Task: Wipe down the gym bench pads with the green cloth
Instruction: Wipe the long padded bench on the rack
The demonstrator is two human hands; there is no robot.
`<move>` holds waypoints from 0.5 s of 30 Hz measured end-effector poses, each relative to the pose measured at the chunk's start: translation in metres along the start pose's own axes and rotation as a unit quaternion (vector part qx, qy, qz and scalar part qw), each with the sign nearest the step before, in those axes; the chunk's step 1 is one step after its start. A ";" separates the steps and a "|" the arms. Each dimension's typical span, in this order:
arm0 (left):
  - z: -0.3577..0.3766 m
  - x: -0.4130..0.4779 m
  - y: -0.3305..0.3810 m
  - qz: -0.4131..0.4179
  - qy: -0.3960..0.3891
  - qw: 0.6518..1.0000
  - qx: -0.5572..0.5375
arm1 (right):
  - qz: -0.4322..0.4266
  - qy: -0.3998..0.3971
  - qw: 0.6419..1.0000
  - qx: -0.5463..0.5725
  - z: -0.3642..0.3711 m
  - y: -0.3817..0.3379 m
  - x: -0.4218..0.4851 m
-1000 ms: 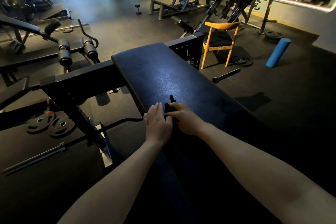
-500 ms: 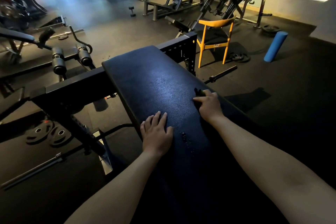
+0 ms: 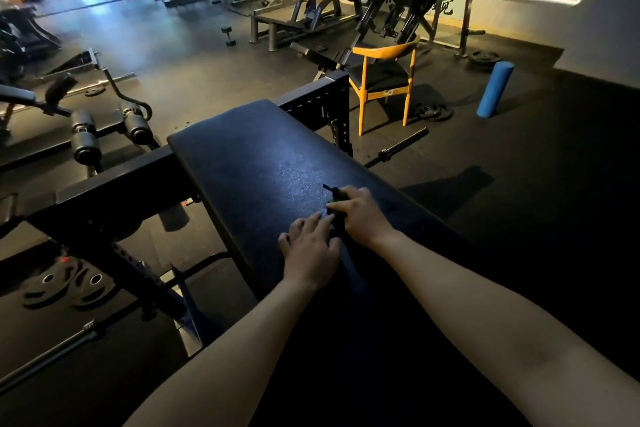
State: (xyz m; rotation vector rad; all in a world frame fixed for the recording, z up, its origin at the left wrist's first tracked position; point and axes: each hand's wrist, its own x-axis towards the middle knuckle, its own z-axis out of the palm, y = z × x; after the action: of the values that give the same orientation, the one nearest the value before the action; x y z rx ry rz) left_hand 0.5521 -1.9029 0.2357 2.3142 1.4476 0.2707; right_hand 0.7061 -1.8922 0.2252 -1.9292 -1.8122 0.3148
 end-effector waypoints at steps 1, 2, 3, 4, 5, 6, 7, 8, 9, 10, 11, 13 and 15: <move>0.005 0.000 0.007 0.016 -0.021 1.000 0.010 | 0.018 0.006 1.000 -0.005 -0.006 0.006 0.000; 0.010 0.000 0.011 0.027 -0.035 0.999 0.025 | 0.036 0.015 0.999 -0.009 -0.011 0.011 -0.001; 0.015 0.000 0.013 0.033 -0.040 0.998 0.040 | 0.055 0.025 0.998 -0.006 -0.015 0.018 -0.001; 0.017 -0.001 0.012 0.034 -0.037 0.997 0.049 | 0.075 0.035 0.997 -0.003 -0.018 0.024 -0.001; 0.018 0.000 0.011 0.034 -0.032 0.997 0.053 | 0.092 0.042 0.995 -0.001 -0.021 0.031 -0.001; 0.018 0.001 0.009 0.034 -0.028 0.998 0.054 | 0.106 0.049 0.993 -0.004 -0.025 0.038 -0.001; 0.019 0.001 0.008 0.034 -0.027 0.998 0.053 | 0.121 0.054 0.991 -0.007 -0.028 0.043 -0.001; 0.019 0.002 0.007 0.033 -0.026 0.998 0.054 | 0.137 0.061 0.989 -0.009 -0.031 0.048 -0.001; 0.020 0.002 0.007 0.034 -0.023 0.998 0.057 | 0.158 0.070 0.985 -0.013 -0.034 0.053 -0.001; 0.020 0.001 0.008 0.035 -0.019 0.997 0.060 | 0.181 0.081 0.980 -0.020 -0.037 0.059 -0.001; 0.021 0.001 0.008 0.035 -0.016 0.997 0.061 | 0.209 0.092 0.973 -0.023 -0.040 0.065 -0.002; 0.022 0.001 0.008 0.033 -0.016 0.998 0.054 | 0.272 0.113 0.956 -0.012 -0.043 0.075 -0.005; 0.022 0.001 0.009 0.032 -0.017 0.998 0.048 | 0.313 0.121 0.942 0.004 -0.043 0.078 -0.007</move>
State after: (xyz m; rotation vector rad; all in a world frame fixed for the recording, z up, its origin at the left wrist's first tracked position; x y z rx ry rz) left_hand 0.5676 -1.9105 0.2193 2.4328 1.3992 0.1821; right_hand 0.7940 -1.9086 0.2238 -2.3793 -1.0074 0.2679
